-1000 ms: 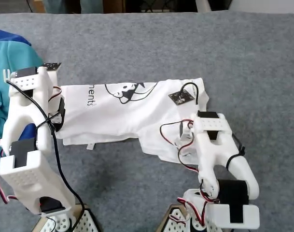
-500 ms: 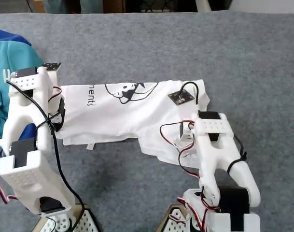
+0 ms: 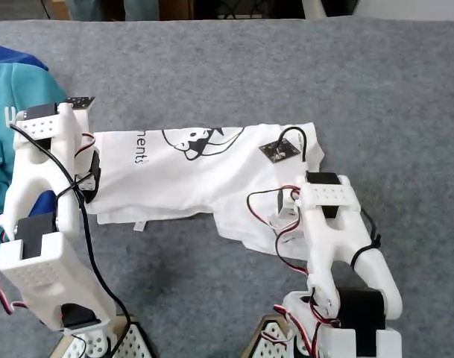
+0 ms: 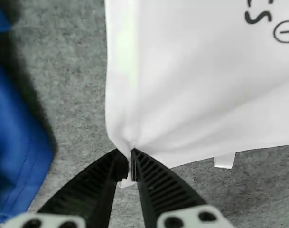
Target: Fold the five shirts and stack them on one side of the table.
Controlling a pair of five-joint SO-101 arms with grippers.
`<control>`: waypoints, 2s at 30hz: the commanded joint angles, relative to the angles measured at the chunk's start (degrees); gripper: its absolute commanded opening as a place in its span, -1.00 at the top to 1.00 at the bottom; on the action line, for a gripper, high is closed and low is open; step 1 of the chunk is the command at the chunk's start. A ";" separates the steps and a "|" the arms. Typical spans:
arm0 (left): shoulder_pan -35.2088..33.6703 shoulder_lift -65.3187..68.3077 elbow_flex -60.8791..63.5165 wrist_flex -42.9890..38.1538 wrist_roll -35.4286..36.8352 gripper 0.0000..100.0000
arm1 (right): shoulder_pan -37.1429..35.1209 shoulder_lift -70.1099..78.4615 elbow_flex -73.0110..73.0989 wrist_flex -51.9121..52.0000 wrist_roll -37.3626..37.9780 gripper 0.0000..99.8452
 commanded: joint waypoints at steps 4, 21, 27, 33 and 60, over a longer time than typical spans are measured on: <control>0.22 -0.35 -0.13 -0.44 -0.62 0.94 | -0.26 -2.07 -0.57 0.09 -0.18 0.97; 0.57 -0.44 -0.66 -0.44 -3.43 0.94 | 11.60 -2.07 -9.10 5.80 5.98 0.97; 0.57 -0.44 -0.40 -0.44 -4.22 0.94 | 12.48 -1.71 -9.10 5.80 6.68 0.97; 0.57 -0.44 -0.22 0.00 -6.68 0.94 | 12.57 -1.71 -9.01 7.82 8.26 0.97; 0.57 -0.53 -0.57 -0.26 -10.55 0.94 | 16.88 -1.71 -8.13 10.11 9.05 0.97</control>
